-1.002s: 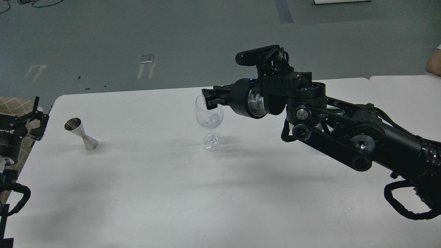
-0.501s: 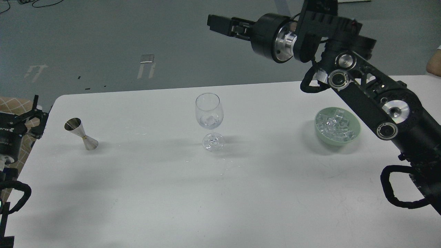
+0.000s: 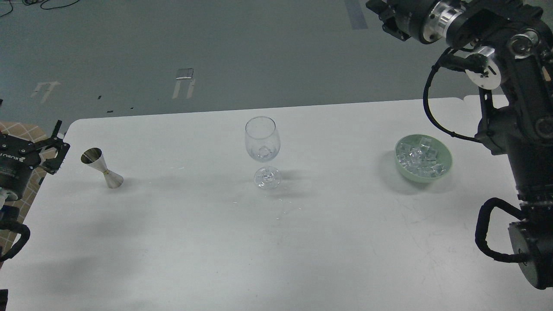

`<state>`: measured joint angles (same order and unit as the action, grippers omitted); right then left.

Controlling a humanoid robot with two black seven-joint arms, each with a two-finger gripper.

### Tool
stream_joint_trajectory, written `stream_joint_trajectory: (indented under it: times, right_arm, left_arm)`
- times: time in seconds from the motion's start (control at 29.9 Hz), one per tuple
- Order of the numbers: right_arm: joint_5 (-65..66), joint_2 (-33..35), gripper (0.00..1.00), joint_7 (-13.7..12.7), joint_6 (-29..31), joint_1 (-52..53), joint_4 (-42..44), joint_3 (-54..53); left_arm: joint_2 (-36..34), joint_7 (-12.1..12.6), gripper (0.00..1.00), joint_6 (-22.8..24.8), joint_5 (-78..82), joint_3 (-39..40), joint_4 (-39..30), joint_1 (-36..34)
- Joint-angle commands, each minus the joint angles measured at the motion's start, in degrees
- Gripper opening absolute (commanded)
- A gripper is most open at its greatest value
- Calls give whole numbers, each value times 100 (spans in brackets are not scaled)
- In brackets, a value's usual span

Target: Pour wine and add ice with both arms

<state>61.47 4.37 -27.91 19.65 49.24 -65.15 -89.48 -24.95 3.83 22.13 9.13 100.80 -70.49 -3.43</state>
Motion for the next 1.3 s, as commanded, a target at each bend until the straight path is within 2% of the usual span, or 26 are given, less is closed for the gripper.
stream_joint_trajectory:
  times: [0.0, 0.1, 0.23, 0.33, 0.37, 0.47, 0.5, 0.67, 0.84, 1.04, 1.27]
  right_arm:
    - [-1513, 38, 100, 180, -32, 6, 704, -281]
    - [-2006, 282, 100, 408, -41, -55, 1073, -307]
    - [-2095, 345, 100, 637, -49, -126, 1399, -351]
    - [-2744, 328, 100, 1242, 3, -213, 2014, -544]
    - [-3094, 328, 100, 1601, 47, -274, 2119, -553]
    - [-3570, 310, 100, 2156, 73, -415, 2182, -466]
    - [-3607, 302, 100, 2219, 82, -442, 2182, -439]
    - [-3677, 100, 100, 2237, 372, -539, 2436, -395]
    - [-3686, 29, 100, 2229, 478, -582, 2569, -386]
    - [-3686, -32, 100, 2220, 469, -583, 2841, -377]
    - [-3686, -41, 100, 2246, 469, -556, 2832, -386]
  left_arm:
    - [51, -506, 98, 28, 89, -16, 53, -62]
    - [34, -559, 98, 387, 63, -86, 53, -53]
    - [60, -506, 98, 398, 54, -139, 53, -70]
    - [60, -489, 98, 231, 54, -472, 88, -263]
    - [52, -489, 98, 144, 54, -604, 184, -438]
    - [43, -489, 98, 81, 81, -806, 578, -781]
    - [43, -489, 98, 81, 81, -842, 710, -869]
    - [51, -489, 98, 125, 89, -1350, 1834, -1738]
    - [51, -559, 98, 108, 81, -2247, 2538, -2504]
    - [498, -568, 98, 151, 89, -2486, 3215, -3075]
    - [930, -568, 98, 169, 107, -2486, 3252, -3331]
